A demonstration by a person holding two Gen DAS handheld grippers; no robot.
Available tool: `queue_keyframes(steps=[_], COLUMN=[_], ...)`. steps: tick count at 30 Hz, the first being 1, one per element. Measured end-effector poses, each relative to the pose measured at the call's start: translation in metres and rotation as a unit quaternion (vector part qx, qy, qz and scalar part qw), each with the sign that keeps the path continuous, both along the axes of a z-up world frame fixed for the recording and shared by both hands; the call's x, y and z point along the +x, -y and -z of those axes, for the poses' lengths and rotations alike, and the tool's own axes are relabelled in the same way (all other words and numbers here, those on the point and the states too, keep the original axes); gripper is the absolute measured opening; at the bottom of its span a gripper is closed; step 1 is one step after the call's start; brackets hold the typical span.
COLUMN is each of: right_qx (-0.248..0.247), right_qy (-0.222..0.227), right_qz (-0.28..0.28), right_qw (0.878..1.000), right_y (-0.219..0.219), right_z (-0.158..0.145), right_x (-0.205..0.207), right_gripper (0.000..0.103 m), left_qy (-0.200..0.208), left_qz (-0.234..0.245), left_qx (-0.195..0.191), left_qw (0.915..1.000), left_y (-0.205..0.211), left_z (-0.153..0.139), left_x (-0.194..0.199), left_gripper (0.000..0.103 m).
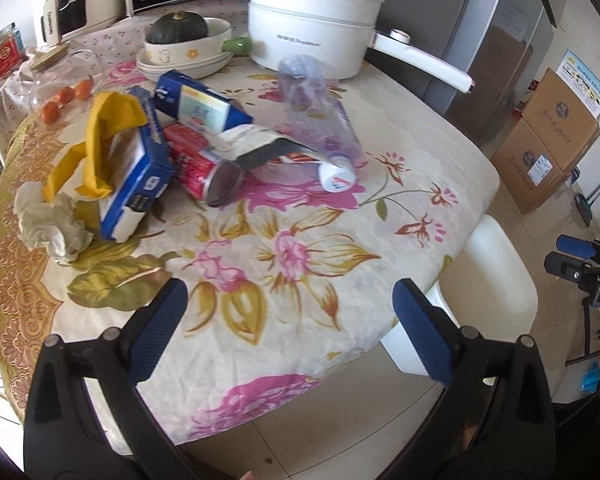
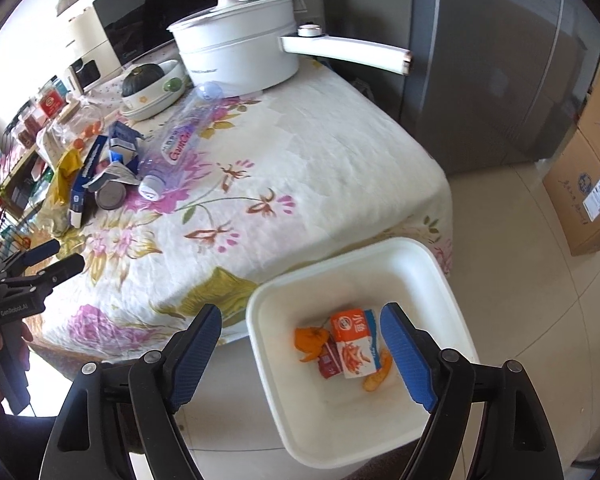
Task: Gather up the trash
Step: 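Grasp the crumpled tissue with the left tool while the right tool grasps the water bottle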
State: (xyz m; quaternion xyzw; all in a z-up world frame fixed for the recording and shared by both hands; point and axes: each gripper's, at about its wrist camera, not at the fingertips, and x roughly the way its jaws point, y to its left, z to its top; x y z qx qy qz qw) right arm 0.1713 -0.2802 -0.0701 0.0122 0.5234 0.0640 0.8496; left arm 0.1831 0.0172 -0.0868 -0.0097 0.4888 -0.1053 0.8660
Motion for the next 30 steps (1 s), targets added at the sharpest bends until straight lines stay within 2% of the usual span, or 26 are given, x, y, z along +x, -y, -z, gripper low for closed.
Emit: queue_keyframes(steps=[7,14,19,26,29,30], right_qx=[0.005,0.028,0.056,0.113,0.128,0.131], right_qy=[0.002,-0.001,0.003,0.021,0.026,0.026], right_qz=[-0.021,-0.027,-0.006,0.046,0.058,0.059], right_qw=[1.000,0.999,0.998,0.992,0.990,0.989], right_y=[-0.042,-0.080,-0.098,-0.112,-0.117,-0.119], right_z=[0.000,0.004,0.008,0.024,0.034,0.038], right_x=[0.014,0.038,0.067,0.117,0.136,0.141], right_gripper=[0.083,0.084,0.084,0.084,0.084,0.084], left_qy=[0.004,0.008,0.014,0.003,-0.009,-0.012], left_qz=[-0.059,-0.119,-0.185,-0.268,-0.279,-0.284], left_qx=[0.004,0.012,0.005,-0.051,-0.074,-0.082], left_qw=[0.9982,0.9927,0.9826,0.9621,0.9574,0.9554], left_y=[-0.059,-0.113,-0.153,-0.189,-0.195,-0.197], left_z=[0.001,0.008,0.016,0.037,0.050,0.055], left_x=[-0.001,0.004,0.018,0.043,0.049,0.050], left_gripper=[0.102,0.102,0.102,0.101,0.093,0.086])
